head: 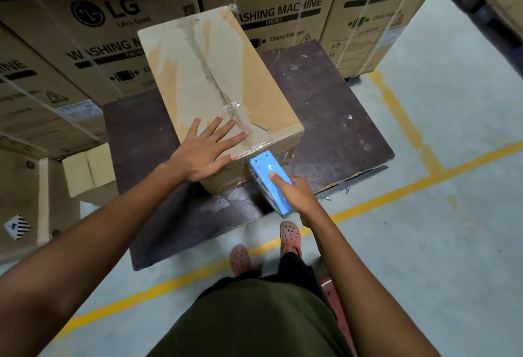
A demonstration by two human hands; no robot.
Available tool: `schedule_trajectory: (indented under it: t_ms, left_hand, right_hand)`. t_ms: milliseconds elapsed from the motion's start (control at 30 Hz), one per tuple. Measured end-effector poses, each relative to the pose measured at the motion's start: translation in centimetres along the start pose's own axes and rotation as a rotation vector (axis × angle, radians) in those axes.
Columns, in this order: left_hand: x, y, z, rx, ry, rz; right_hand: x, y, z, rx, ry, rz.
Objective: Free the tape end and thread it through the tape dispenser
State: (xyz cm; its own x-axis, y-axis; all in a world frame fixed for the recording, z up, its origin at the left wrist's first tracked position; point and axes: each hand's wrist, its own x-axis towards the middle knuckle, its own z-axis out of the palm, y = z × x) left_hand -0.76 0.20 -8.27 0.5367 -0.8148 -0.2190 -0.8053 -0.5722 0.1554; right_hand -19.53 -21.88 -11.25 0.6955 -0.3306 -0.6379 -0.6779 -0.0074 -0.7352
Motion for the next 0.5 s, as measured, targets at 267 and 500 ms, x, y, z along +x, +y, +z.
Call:
schedule_trajectory:
  t_ms: [267, 500]
  left_hand:
    - [0.0, -0.3, 0.6, 0.000, 0.033, 0.011]
    - [0.2, -0.3, 0.7, -0.003, 0.056, 0.012]
  right_hand:
    - [-0.5, -0.7, 2.0, 0.135, 0.094, 0.093]
    - [-2.1, 7.0, 2.4, -0.028, 0.107, 0.197]
